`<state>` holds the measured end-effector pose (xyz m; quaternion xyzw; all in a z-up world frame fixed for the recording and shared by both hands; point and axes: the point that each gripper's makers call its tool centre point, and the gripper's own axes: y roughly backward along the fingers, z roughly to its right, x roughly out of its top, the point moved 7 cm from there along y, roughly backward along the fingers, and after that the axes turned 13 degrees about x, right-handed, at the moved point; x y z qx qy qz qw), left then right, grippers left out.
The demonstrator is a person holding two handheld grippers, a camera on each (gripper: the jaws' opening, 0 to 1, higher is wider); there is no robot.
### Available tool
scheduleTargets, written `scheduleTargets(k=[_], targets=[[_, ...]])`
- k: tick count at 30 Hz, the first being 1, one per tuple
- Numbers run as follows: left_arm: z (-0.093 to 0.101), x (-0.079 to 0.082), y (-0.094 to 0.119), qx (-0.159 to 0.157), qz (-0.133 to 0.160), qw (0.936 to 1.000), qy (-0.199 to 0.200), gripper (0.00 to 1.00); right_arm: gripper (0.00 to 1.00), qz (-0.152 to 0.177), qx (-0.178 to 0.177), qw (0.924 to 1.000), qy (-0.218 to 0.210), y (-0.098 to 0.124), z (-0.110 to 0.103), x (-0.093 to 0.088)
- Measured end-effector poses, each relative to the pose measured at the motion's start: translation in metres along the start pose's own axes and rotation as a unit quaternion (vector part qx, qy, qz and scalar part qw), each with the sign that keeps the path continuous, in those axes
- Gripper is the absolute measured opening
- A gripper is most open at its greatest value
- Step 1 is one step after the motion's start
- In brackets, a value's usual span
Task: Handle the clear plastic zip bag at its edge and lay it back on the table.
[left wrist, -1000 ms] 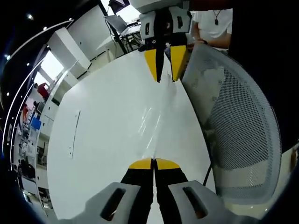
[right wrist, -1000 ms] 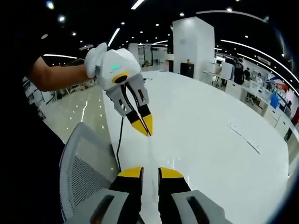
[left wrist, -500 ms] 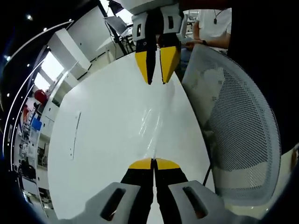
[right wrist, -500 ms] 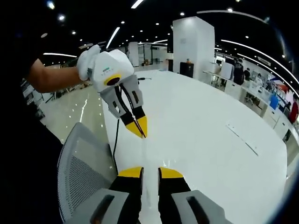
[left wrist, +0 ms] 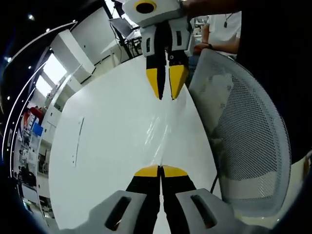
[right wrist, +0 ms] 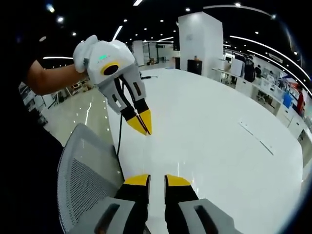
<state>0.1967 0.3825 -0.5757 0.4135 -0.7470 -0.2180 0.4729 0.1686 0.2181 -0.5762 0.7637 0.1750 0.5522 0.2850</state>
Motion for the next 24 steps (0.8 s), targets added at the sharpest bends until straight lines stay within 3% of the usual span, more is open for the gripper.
scheduleTargets(k=[24], targets=[[-0.008,0.020,0.000,0.028,0.015,0.9993,0.020,0.00,0.03,0.000,0.039,0.9984,-0.040,-0.031,-0.014,-0.014]])
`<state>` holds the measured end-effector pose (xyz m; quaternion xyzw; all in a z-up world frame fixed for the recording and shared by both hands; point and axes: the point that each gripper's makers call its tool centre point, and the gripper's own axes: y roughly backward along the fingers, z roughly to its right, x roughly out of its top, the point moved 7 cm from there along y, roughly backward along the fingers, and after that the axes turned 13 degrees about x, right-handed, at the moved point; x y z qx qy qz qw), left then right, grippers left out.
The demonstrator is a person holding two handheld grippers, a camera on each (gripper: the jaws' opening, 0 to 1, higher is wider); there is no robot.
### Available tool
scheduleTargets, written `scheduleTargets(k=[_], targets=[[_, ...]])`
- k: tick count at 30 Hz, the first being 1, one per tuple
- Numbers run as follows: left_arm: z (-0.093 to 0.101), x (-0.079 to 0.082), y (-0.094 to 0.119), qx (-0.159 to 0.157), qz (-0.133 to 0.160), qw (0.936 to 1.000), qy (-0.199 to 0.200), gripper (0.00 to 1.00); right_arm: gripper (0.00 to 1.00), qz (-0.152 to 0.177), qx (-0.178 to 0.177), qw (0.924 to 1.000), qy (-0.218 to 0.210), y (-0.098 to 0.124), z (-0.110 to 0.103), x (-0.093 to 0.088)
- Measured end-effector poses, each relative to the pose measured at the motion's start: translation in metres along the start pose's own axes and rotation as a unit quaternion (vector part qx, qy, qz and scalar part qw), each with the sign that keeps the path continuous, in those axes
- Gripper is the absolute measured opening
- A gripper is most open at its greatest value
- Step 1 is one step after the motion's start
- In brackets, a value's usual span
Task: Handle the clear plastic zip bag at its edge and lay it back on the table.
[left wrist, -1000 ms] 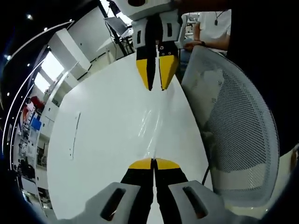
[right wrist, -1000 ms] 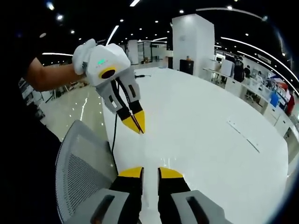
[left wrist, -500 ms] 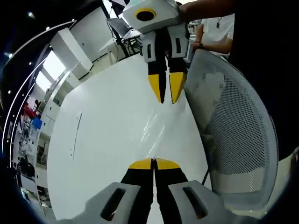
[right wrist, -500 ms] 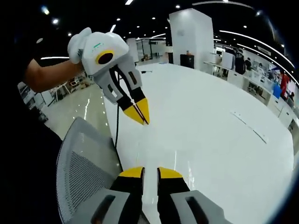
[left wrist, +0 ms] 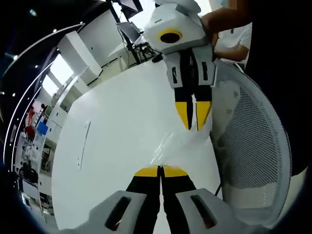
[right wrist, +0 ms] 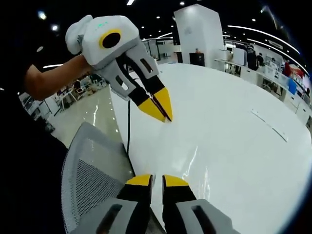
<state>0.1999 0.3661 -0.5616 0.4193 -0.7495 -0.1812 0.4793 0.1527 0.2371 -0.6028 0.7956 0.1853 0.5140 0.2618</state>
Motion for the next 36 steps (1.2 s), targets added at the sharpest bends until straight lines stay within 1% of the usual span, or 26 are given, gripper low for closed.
scheduleTargets(k=[4,9,13,15,20,21,24,29,32,36], targets=[[-0.002,0.003,0.001,0.004,0.009,0.9999,0.003,0.00,0.00,0.006,0.002,1.0000,-0.005,-0.005,-0.002,-0.001],[-0.002,-0.001,0.000,0.006,0.003,1.0000,-0.001,0.00,0.00,0.014,-0.018,0.9997,0.006,-0.004,0.001,0.000],[0.000,-0.005,-0.002,0.003,-0.004,1.0000,-0.007,0.00,0.00,0.012,-0.029,0.9994,0.012,-0.002,0.006,-0.001],[0.001,-0.005,-0.001,0.005,0.001,0.9999,-0.012,0.00,0.00,0.009,-0.030,0.9995,0.011,-0.002,0.007,-0.002],[0.001,-0.002,0.003,-0.001,0.008,1.0000,0.004,0.02,0.00,0.001,-0.033,0.9994,0.012,-0.002,0.008,-0.004],[0.001,-0.001,0.004,-0.002,0.009,0.9999,0.011,0.03,0.00,0.000,-0.034,0.9993,0.013,-0.002,0.008,-0.005],[0.001,0.002,0.007,0.001,0.013,0.9999,0.011,0.06,0.00,0.001,-0.034,0.9993,0.014,-0.002,0.008,-0.003],[-0.002,0.012,0.011,0.012,0.026,0.9996,0.002,0.08,0.00,0.003,-0.036,0.9992,0.016,0.001,0.009,-0.001],[-0.004,0.012,0.011,0.017,0.029,0.9994,0.001,0.11,0.00,0.000,-0.038,0.9991,0.018,0.002,0.011,0.000],[-0.008,0.020,0.015,0.024,0.051,0.9984,0.007,0.12,0.00,-0.006,-0.042,0.9989,0.018,0.002,0.012,-0.001]])
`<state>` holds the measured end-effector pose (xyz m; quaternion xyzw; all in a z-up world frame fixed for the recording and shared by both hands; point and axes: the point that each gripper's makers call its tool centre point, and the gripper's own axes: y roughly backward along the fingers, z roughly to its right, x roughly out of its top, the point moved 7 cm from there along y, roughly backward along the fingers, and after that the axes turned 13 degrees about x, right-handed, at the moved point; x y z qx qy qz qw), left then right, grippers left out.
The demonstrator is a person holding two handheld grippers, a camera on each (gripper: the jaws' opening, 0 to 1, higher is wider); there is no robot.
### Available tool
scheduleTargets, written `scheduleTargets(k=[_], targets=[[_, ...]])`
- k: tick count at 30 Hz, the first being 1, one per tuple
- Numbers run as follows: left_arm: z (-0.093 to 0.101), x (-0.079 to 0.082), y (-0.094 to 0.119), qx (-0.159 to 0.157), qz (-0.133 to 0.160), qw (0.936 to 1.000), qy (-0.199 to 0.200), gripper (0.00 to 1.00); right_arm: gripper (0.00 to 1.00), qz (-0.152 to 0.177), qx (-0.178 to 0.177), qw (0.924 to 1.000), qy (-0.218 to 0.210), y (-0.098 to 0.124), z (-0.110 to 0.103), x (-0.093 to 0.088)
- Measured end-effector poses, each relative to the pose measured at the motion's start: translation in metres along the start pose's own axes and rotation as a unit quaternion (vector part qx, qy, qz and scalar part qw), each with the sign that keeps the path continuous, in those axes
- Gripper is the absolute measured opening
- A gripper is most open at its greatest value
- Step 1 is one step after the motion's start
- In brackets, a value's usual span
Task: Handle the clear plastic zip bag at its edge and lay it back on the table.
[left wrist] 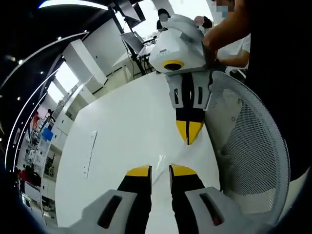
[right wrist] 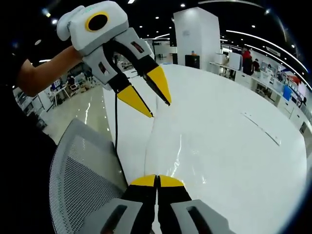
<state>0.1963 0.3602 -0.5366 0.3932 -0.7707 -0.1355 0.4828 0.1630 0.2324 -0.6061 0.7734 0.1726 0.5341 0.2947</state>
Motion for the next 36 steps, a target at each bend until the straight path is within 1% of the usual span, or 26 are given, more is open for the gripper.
scheduleTargets(k=[3,9,12,19,27,30,32,36], targets=[[-0.001,0.006,0.002,0.004,0.013,0.9999,-0.002,0.12,0.00,-0.001,-0.001,1.0000,-0.002,0.000,0.000,0.000],[0.003,0.011,0.003,-0.006,0.017,0.9998,-0.010,0.12,0.00,-0.004,-0.002,1.0000,-0.003,-0.002,0.001,0.001],[0.008,0.011,0.002,-0.016,0.012,0.9996,-0.021,0.12,0.00,-0.005,-0.002,1.0000,-0.005,-0.003,0.001,0.001],[0.020,0.015,-0.001,-0.039,0.013,0.9986,-0.034,0.12,0.00,-0.010,-0.004,0.9999,-0.003,-0.002,0.002,0.002],[0.038,0.014,-0.009,-0.071,0.005,0.9957,-0.060,0.11,0.00,-0.015,-0.003,0.9999,-0.002,-0.003,0.001,0.004],[0.044,0.015,-0.011,-0.080,0.007,0.9949,-0.062,0.11,0.00,-0.014,-0.005,0.9999,-0.001,-0.002,0.000,0.005],[0.047,0.015,-0.013,-0.080,0.006,0.9945,-0.066,0.11,0.00,-0.014,-0.006,0.9999,-0.002,-0.001,-0.001,0.006],[0.052,0.010,-0.017,-0.080,-0.007,0.9929,-0.087,0.10,0.00,-0.012,-0.008,0.9999,-0.004,0.001,-0.001,0.009]])
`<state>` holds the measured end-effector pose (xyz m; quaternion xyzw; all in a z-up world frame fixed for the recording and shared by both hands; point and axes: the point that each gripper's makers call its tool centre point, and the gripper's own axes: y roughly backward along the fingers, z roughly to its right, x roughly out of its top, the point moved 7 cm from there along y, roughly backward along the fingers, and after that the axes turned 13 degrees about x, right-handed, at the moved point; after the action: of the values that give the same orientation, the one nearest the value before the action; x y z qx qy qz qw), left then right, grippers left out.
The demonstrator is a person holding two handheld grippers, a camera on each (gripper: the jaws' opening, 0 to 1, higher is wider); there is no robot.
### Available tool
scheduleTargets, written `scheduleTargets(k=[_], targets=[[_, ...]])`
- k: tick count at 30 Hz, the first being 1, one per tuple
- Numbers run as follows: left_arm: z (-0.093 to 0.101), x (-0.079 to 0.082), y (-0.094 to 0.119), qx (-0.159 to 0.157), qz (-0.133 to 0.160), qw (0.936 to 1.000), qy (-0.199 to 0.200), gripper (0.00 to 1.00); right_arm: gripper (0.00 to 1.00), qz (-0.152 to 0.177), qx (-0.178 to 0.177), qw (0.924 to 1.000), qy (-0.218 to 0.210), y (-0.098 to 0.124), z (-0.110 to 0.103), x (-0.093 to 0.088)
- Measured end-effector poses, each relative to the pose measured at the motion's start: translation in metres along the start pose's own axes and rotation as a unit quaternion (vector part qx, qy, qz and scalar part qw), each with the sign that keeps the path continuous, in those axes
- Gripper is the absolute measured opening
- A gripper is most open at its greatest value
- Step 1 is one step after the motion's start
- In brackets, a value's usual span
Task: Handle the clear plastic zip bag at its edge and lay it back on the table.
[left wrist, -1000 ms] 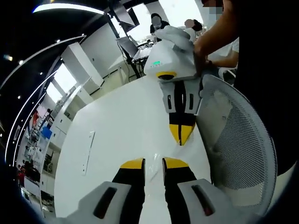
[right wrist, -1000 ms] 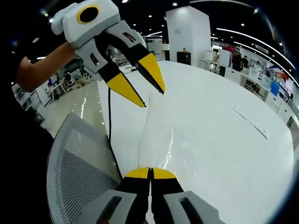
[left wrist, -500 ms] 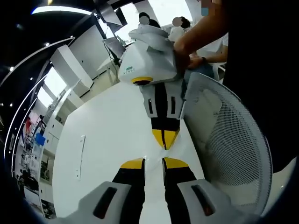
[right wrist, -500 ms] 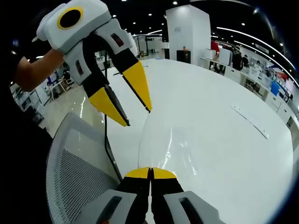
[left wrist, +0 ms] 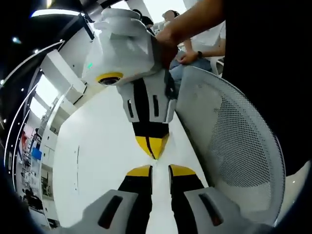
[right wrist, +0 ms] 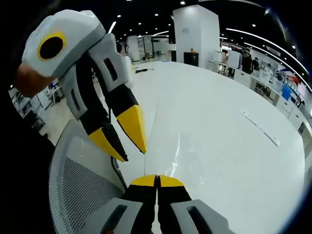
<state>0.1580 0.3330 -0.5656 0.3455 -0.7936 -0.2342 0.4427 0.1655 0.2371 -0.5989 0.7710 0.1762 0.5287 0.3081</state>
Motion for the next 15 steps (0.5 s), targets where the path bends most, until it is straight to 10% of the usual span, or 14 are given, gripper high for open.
scheduleTargets(k=[15], targets=[[-0.0005,0.0006,-0.0088,0.019,-0.002,0.9992,-0.035,0.08,0.00,0.001,0.000,1.0000,0.002,0.0020,0.0035,0.0024]])
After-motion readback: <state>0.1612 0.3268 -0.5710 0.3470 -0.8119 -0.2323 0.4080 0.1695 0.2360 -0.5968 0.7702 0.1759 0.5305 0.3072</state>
